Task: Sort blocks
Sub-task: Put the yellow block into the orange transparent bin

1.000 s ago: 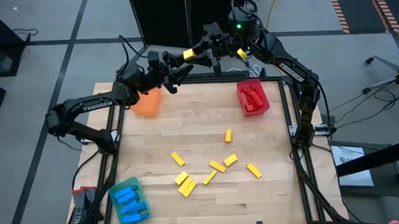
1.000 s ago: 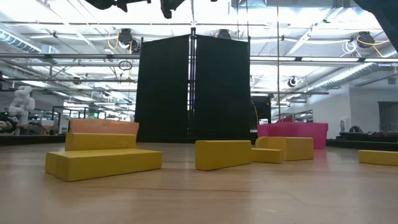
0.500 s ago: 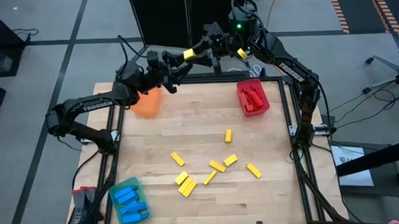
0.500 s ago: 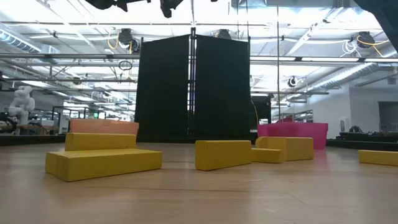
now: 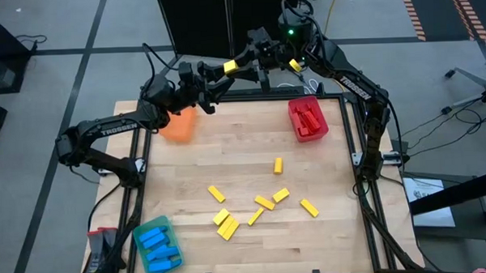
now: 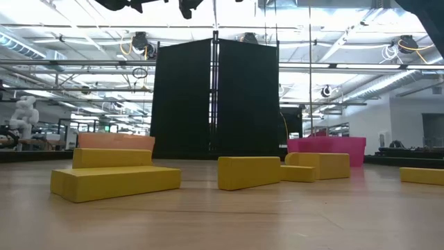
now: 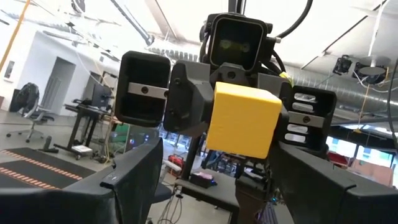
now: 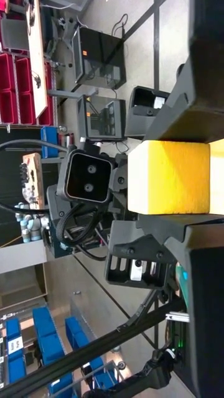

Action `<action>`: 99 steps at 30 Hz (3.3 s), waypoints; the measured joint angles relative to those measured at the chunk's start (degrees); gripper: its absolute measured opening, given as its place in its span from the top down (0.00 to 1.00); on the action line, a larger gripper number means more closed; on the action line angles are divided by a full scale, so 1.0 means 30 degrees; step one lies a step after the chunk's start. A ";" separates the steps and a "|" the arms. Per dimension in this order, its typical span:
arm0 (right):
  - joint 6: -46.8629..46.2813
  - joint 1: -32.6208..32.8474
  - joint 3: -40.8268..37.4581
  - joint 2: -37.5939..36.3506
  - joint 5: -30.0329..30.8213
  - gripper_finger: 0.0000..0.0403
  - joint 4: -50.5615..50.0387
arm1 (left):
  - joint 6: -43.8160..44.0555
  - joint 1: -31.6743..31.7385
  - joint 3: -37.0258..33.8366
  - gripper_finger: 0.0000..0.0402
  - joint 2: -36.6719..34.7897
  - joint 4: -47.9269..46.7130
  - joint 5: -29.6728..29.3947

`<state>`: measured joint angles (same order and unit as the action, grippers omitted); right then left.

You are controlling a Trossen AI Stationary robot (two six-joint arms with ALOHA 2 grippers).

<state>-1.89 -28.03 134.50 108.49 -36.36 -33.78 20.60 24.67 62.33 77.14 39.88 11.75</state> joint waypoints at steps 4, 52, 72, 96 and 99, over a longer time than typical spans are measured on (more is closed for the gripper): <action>-0.0007 0.0000 0.0000 0.0000 0.0000 0.72 -0.0080 | 0.0000 0.0000 0.0000 0.26 0.0006 0.0000 0.0000; -0.0149 -0.0022 0.0000 0.0000 -0.0248 0.72 -0.0350 | -0.0164 0.0000 -0.0029 0.68 0.0007 0.0000 -0.0194; -0.1020 -0.0029 0.0007 -0.0007 -0.0845 0.72 -0.0714 | -0.0674 -0.0015 -0.0029 0.68 0.0007 0.0066 -0.0371; 0.0004 -0.0015 0.0029 -0.0015 -0.0845 0.72 -0.1664 | -0.0481 -0.0007 -0.0051 0.68 0.0044 0.0406 -0.0459; 0.0011 -0.0015 0.0029 -0.0015 -0.0845 0.72 -0.1712 | -0.0474 -0.0007 -0.0051 0.68 0.0044 0.0386 -0.0459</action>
<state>-1.86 -28.08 134.58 108.44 -38.89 -38.92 19.18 24.64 62.17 77.28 41.04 10.37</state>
